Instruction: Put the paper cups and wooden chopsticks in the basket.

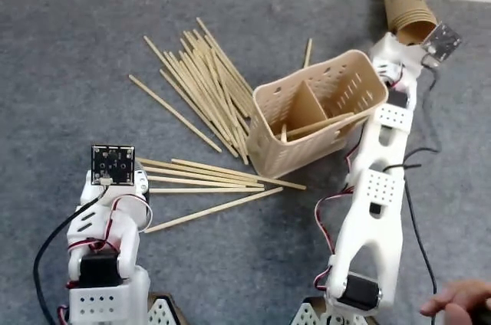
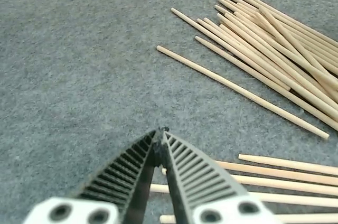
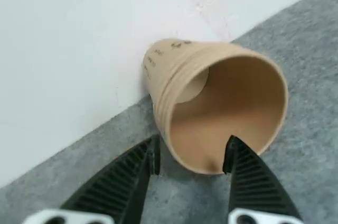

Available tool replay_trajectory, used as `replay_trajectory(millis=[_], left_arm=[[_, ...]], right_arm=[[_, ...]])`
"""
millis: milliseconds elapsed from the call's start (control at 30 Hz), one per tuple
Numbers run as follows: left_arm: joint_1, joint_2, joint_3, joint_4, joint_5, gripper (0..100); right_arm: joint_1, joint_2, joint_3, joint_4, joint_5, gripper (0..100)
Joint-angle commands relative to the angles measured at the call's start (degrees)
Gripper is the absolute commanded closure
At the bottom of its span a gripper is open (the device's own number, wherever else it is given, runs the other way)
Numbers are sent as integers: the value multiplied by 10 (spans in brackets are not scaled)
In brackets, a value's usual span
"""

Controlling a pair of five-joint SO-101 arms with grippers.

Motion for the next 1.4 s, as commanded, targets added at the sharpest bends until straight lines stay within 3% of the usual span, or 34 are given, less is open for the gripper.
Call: replay_trajectory(millis=[0, 300, 567, 800, 1133, 1267, 1367], left_arm=[[-1, -7, -5, -11, -5, 989], [-1, -7, -5, -11, -5, 989], [-1, -7, -5, -12, -5, 989], [-1, -7, -5, -12, -5, 989], [2, -7, -5, -12, -5, 989], [11, -7, 4, -20, -6, 989], [9, -7, 8, -34, -6, 989]], right_arm=[[-22, 3, -4, -38, 62, 801], [-19, 23, -6, -63, 109, 995], [-3, 25, -11, -56, 113, 993], [41, 27, -109, 112, 112, 993], [42, -32, -109, 223, 114, 984], [15, -79, -109, 305, 111, 891], [4, -92, -108, 302, 111, 822]])
